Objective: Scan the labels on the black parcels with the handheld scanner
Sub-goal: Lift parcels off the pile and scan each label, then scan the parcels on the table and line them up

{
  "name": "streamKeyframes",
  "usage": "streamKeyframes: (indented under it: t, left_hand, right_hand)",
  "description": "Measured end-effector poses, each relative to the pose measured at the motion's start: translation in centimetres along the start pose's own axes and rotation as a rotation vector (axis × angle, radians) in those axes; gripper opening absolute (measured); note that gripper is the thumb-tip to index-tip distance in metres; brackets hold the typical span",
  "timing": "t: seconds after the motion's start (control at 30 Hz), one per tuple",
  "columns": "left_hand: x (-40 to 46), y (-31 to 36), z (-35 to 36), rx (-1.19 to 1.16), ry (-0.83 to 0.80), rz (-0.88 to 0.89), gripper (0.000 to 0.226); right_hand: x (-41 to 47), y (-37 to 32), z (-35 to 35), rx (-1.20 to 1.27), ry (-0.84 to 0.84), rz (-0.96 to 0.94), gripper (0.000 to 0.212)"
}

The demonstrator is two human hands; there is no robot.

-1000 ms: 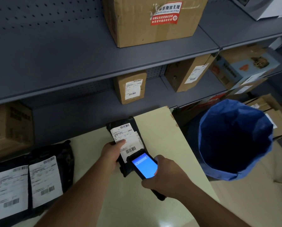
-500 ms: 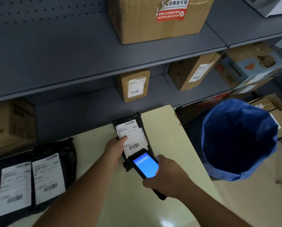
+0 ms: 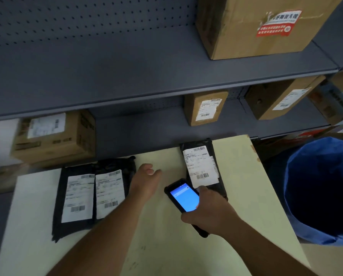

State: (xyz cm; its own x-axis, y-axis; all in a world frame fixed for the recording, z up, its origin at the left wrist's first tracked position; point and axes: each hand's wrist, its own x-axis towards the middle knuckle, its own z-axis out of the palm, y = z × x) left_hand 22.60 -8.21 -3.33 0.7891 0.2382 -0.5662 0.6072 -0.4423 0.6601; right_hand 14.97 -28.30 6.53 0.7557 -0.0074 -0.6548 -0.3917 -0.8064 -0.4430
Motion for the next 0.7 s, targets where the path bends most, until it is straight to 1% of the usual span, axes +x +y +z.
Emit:
streamKeyframes:
  t: [0.1,0.2,0.27,0.37,0.43,0.53,0.6,0.7]
  left_hand:
    - [-0.9,-1.7,-2.6,0.086,0.129,0.046,0.047]
    - [-1.4,-3.5,-5.1,0.128,0.242,0.056,0.049]
    - [-1.5,-4.6,-6.5,0.183,0.312,0.02,0.052]
    - [-1.3,-6.3,-8.1,0.278,0.391,-0.085,0.063]
    - [-1.1,-7.3,-8.9,0.291,0.377,-0.154,0.072]
    - [-0.5,-8.7,-9.4,0.247,0.324,-0.25,0.084]
    - [-0.3,-9.1,-9.3,0.266,0.306,-0.274,0.091]
    - [-0.1,-8.7,-8.8,0.351,0.299,-0.271,0.089]
  right_hand:
    - [-0.4,-1.5,1.2,-0.009,-0.019,-0.022,0.048]
    - [-0.6,-2.8,2.6,-0.016,-0.029,-0.037,0.051]
    - [-0.7,-3.5,3.3,-0.038,-0.04,-0.052,0.053]
    - [-0.8,-4.4,4.2,-0.063,-0.049,-0.058,0.055]
    - [-0.9,-4.9,4.6,-0.067,-0.051,-0.052,0.053]
    - [-1.1,-5.4,5.1,-0.056,-0.058,-0.05,0.05]
    - [-1.2,-5.5,5.4,-0.047,-0.063,-0.05,0.05]
    - [-1.2,-5.4,5.8,-0.047,-0.062,-0.05,0.053]
